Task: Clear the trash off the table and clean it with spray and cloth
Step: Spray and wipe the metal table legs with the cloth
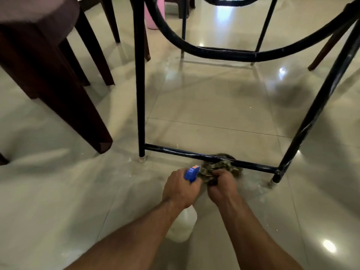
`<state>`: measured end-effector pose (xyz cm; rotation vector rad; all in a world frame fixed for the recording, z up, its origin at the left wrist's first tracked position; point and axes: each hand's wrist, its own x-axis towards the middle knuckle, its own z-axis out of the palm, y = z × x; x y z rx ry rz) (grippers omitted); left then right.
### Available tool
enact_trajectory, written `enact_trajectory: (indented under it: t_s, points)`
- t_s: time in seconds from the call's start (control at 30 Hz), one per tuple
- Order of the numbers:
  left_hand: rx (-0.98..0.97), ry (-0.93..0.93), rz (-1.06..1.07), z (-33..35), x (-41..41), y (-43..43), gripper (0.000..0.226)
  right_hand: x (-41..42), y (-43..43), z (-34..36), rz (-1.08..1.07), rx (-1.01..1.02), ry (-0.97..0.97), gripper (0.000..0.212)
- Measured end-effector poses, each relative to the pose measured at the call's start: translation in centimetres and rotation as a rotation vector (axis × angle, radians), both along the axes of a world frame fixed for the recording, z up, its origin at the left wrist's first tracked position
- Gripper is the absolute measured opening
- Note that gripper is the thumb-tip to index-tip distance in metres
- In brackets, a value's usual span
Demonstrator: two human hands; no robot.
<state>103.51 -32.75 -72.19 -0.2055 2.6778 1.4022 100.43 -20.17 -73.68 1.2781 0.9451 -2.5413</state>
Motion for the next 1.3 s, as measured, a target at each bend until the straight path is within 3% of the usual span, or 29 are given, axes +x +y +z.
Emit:
enact_trajectory:
  t_s: [0.1, 0.27, 0.43, 0.57, 0.63, 0.77, 0.87, 1.07, 1.13, 1.3]
  points:
    - [0.05, 0.001, 0.039, 0.4, 0.0, -1.6, 0.014, -0.3, -2.8, -0.9, 0.189, 0.02, -0.005, 0.029]
    - [0.023, 0.038, 0.124, 0.2, -0.8, -5.2, 0.032, -1.6, -6.2, -0.9, 0.113, -0.092, 0.048, 0.03]
    - [0.049, -0.016, 0.167, 0.5, -1.5, -8.1, 0.012, -2.3, -10.4, -0.3, 0.467, 0.063, 0.045, 0.025]
    - [0.033, -0.001, 0.264, 0.2, -1.6, -10.4, 0.021, -2.8, -12.3, -1.0, 0.258, 0.002, 0.003, 0.027]
    - [0.017, -0.011, 0.271, -0.1, -1.7, -11.4, 0.02, -3.2, -14.0, -1.1, 0.254, -0.023, 0.015, 0.024]
    - [0.028, -0.032, 0.298, -0.5, -1.9, -12.6, 0.013, -2.9, -16.3, -0.9, 0.573, 0.069, 0.142, 0.028]
    - [0.025, -0.01, 0.231, -0.6, -1.7, -12.2, 0.017, -1.3, -15.2, -0.9, 0.689, 0.198, 0.174, 0.021]
    - [0.111, 0.073, -0.077, -1.1, -1.3, -6.5, 0.013, 3.8, -5.0, 0.2, 0.491, 0.331, 0.105, 0.023]
    - [0.149, 0.084, -0.158, -1.2, -1.2, -3.6, 0.018, 5.4, -1.2, 1.3, 0.365, 0.491, 0.079, 0.016]
    - [0.216, 0.075, -0.262, -1.0, -1.1, 3.9, 0.023, 6.3, 7.8, 3.0, 0.08, 1.556, 0.186, 0.028]
